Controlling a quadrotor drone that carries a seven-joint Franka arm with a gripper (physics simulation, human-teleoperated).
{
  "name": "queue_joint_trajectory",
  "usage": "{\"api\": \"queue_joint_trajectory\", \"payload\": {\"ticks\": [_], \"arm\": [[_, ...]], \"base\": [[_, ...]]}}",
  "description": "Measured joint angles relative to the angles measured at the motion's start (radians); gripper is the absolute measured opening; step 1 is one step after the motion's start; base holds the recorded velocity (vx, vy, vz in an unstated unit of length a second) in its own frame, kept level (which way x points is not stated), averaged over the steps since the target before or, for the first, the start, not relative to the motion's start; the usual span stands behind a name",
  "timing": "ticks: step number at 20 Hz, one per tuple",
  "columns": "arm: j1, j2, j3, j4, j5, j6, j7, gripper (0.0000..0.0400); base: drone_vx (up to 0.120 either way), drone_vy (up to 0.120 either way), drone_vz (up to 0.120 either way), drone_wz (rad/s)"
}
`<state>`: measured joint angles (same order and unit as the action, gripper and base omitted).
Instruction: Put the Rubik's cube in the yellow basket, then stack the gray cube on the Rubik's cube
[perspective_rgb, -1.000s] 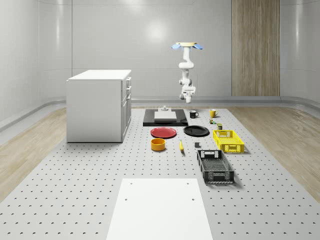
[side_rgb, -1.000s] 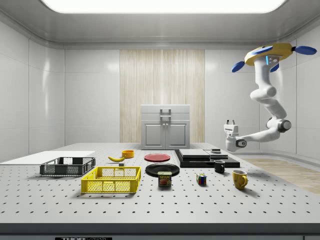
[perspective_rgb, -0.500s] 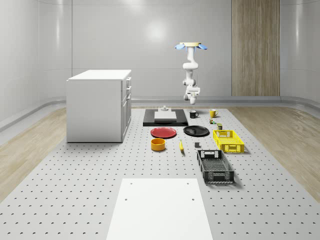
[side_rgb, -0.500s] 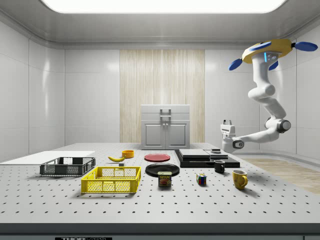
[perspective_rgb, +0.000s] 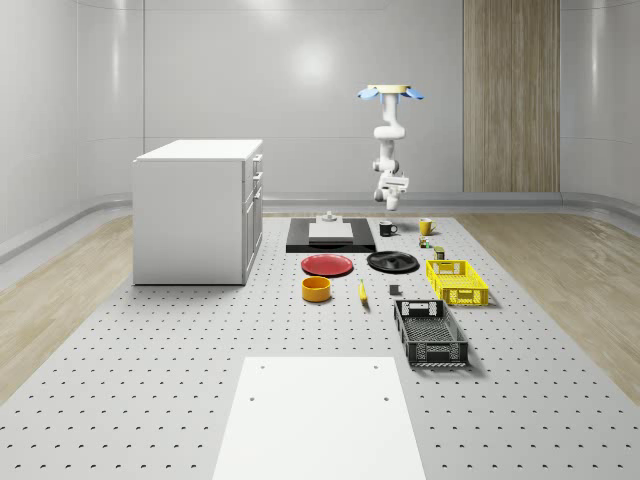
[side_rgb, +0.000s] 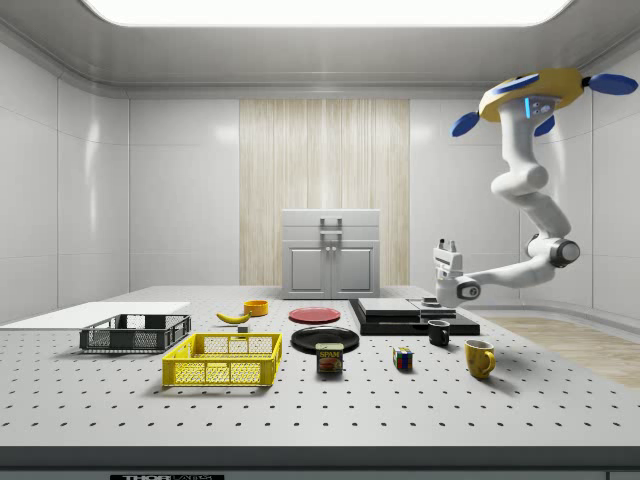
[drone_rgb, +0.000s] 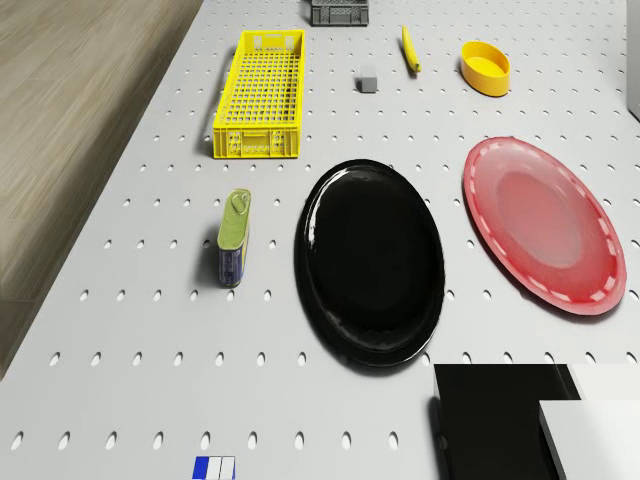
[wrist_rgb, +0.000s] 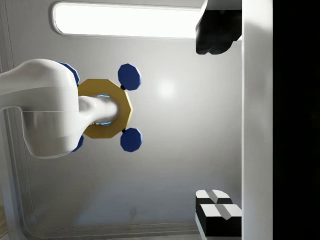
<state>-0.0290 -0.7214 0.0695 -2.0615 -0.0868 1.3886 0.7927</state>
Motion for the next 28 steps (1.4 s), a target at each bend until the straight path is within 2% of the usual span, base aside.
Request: {"api": "queue_joint_trajectory", "payload": {"ticks": [5, 10, 13, 17, 19, 22, 25, 28], "arm": [[-0.026, -0.006, 0.084, -0.016, -0.119, 0.006, 0.016, 0.04], [-0.085, -0.023, 0.264, -0.084, -0.379, 0.019, 0.056, 0.04], [-0.148, -0.048, 0.434, -0.193, -0.638, 0.032, 0.106, 0.04], [-0.279, -0.102, 0.688, -0.438, -1.081, 0.036, 0.231, 0.04], [-0.37, -0.131, 0.801, -0.564, -1.301, 0.015, 0.317, 0.04], [-0.531, -0.172, 0.934, -0.703, -1.567, -0.046, 0.451, 0.04], [-0.685, -0.21, 1.027, -0.777, -1.735, -0.117, 0.561, 0.04], [-0.802, -0.244, 1.088, -0.811, -1.825, -0.171, 0.639, 0.04]], "base": [[0.12, 0.12, 0.0, 0.0], [0.112, 0.12, 0.0, 0.0], [0.0, 0.12, 0.0, 0.0], [0.0, 0.12, -0.02, 0.0], [0.0, 0.12, -0.12, 0.0], [0.0, 0.12, -0.12, 0.0], [0.0, 0.12, -0.12, 0.0], [0.0, 0.12, -0.12, 0.0]]}}
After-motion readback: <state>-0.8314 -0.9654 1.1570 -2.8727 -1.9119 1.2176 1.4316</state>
